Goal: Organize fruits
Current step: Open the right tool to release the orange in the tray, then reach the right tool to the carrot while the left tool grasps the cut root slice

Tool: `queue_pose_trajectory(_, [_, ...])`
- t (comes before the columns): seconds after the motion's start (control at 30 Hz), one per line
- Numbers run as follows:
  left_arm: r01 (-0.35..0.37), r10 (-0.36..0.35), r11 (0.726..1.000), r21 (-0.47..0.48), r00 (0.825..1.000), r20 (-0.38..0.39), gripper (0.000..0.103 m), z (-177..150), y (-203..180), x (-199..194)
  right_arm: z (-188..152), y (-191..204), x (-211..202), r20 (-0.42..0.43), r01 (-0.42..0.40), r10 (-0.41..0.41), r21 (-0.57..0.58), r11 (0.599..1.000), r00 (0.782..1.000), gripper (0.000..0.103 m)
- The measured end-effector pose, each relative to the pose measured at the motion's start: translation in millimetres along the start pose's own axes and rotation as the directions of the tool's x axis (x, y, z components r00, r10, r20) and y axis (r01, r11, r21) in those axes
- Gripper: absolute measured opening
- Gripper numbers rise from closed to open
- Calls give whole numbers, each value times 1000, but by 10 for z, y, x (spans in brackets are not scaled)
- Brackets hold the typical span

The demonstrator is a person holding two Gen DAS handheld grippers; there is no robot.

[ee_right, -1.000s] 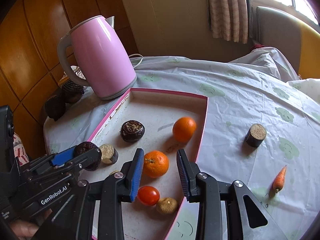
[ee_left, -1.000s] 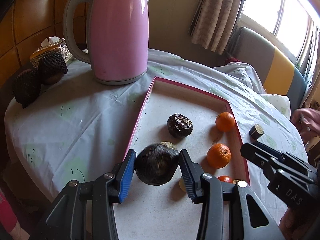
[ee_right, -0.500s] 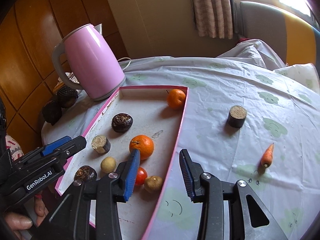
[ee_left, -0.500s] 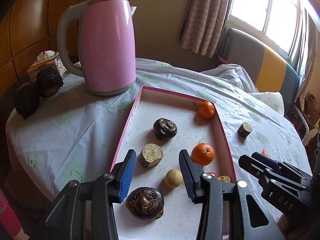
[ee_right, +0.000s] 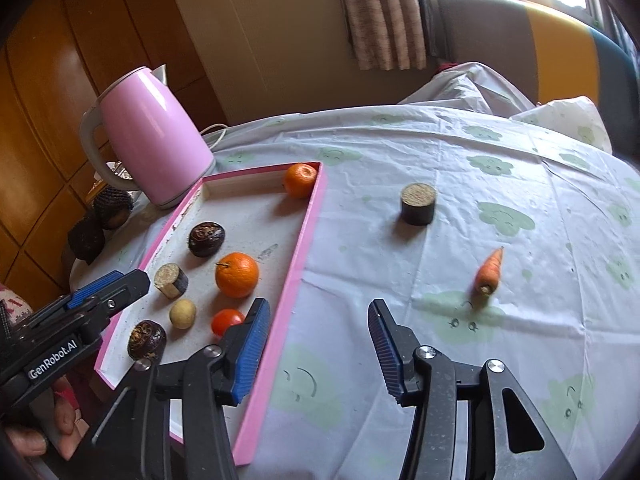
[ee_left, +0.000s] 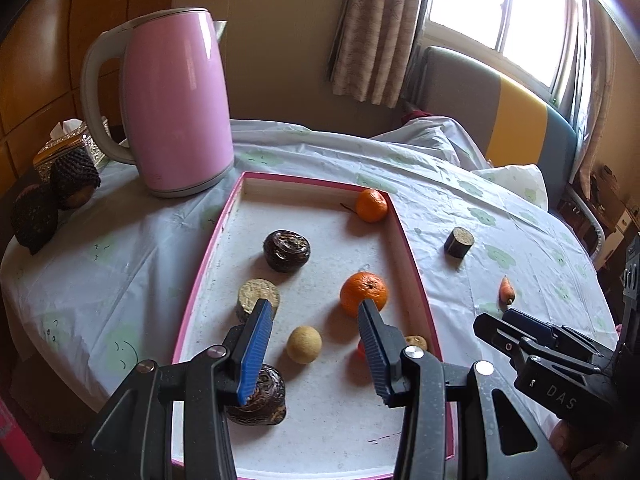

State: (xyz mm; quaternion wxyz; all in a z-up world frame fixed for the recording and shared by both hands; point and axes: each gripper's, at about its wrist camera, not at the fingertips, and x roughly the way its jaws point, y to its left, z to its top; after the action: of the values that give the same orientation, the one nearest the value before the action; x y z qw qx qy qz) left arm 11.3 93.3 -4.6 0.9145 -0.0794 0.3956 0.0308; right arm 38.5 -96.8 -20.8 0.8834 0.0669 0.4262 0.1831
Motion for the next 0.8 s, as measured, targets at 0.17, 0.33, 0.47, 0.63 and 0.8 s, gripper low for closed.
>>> queue_pose_trajectory(0.17, [27,-27,999,27,1000,-5,45,-23,-92,4,-85,-247,-42,-1,55,-55,46,997,998,52])
queue_pose_trajectory(0.33, [62,-61,997,51,998,-16,45,-57,-198,25,-134,-591,-60,-19,118,-116,123,985,993,52])
queue_pose_trajectory(0.47, [91,-89,993,72,996,-22,45,-87,-278,26,-160,-836,-80,-28,152,-150,174,973,988,52])
queue_pose_trajectory(0.63, [103,-100,992,79,994,-35,45,-110,-318,49,-115,-983,-16,-42,178,-173,200,964,984,52])
queue_pose_trajectory(0.8, [100,-97,992,71,994,-44,45,-117,-298,76,39,-947,126,-47,182,-177,173,968,983,43])
